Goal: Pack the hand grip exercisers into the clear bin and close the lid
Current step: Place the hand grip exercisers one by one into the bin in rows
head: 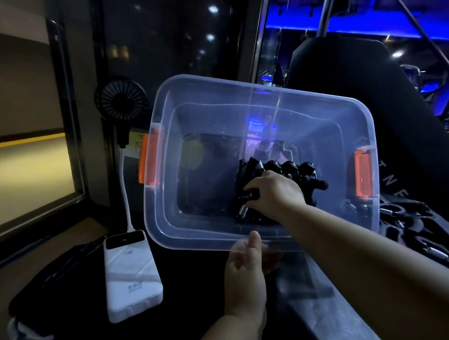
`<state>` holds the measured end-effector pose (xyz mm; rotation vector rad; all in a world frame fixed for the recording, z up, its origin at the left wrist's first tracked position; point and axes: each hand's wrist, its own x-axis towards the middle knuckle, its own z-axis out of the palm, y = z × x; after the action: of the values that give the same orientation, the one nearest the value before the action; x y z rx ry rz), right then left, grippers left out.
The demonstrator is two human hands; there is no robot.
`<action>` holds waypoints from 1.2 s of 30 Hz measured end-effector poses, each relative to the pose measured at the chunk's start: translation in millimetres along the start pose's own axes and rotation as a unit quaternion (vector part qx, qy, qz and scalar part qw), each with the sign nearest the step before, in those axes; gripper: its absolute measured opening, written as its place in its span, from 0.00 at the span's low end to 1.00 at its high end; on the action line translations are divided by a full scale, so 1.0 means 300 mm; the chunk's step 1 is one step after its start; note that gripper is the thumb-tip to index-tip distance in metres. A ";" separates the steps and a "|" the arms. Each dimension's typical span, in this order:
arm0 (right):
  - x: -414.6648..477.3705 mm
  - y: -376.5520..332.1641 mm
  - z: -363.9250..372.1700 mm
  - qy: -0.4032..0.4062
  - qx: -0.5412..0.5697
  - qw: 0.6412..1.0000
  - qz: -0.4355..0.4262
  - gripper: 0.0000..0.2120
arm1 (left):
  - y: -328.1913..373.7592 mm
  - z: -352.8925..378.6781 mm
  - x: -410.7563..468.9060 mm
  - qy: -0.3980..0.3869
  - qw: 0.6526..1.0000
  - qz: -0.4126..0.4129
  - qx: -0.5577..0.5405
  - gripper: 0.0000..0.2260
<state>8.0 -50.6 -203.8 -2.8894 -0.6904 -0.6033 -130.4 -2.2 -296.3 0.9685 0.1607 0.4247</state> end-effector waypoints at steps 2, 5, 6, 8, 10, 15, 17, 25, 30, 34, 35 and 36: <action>0.000 -0.003 0.002 -0.008 -0.016 1.000 -0.006 0.20 | -0.001 -0.004 0.000 0.001 1.000 0.001 0.011 0.19; 0.001 -0.003 0.001 -0.031 -0.043 0.998 -0.016 0.21 | -0.005 -0.004 0.003 0.001 1.000 -0.002 0.026 0.17; 0.002 -0.001 0.000 -0.041 -0.049 0.998 -0.018 0.22 | -0.008 -0.006 0.005 0.000 1.000 0.000 0.028 0.18; 0.001 0.003 -0.003 -0.059 -0.053 0.997 -0.015 0.23 | -0.013 -0.008 0.007 -0.003 1.000 0.003 0.030 0.19; 0.001 0.005 -0.006 -0.068 -0.054 0.996 -0.013 0.24 | -0.013 -0.007 0.007 -0.006 1.000 0.004 0.027 0.20; -0.001 0.012 -0.005 -0.073 -0.045 0.996 -0.011 0.25 | -0.006 -0.003 0.007 -0.015 1.000 0.000 -0.013 0.22; 0.001 0.015 -0.006 -0.080 -0.039 0.996 -0.008 0.26 | -0.005 -0.003 0.007 -0.021 1.000 0.002 -0.016 0.22; -0.005 0.038 -0.022 -0.087 0.030 0.996 0.002 0.24 | -0.009 -0.006 0.012 -0.013 1.000 0.010 0.008 0.22; -0.024 0.055 -0.045 -0.052 0.093 0.994 0.022 0.20 | 0.003 -0.002 0.009 -0.010 0.999 0.018 0.045 0.22; -0.065 0.074 -0.064 -0.033 0.108 0.993 0.041 0.14 | 0.006 0.001 0.012 -0.001 0.998 0.018 0.059 0.17; -0.078 0.082 -0.069 -0.025 0.121 0.991 0.049 0.12 | 0.006 0.001 0.013 0.002 0.998 0.018 0.062 0.17; -0.093 0.090 -0.076 -0.014 0.139 0.988 0.061 0.11 | 0.007 0.002 0.014 0.004 0.998 0.018 0.063 0.16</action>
<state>-10.6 -90.7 -194.5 -2.6605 -0.5476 -0.4163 -126.9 0.2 -293.8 1.0959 0.1795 0.4561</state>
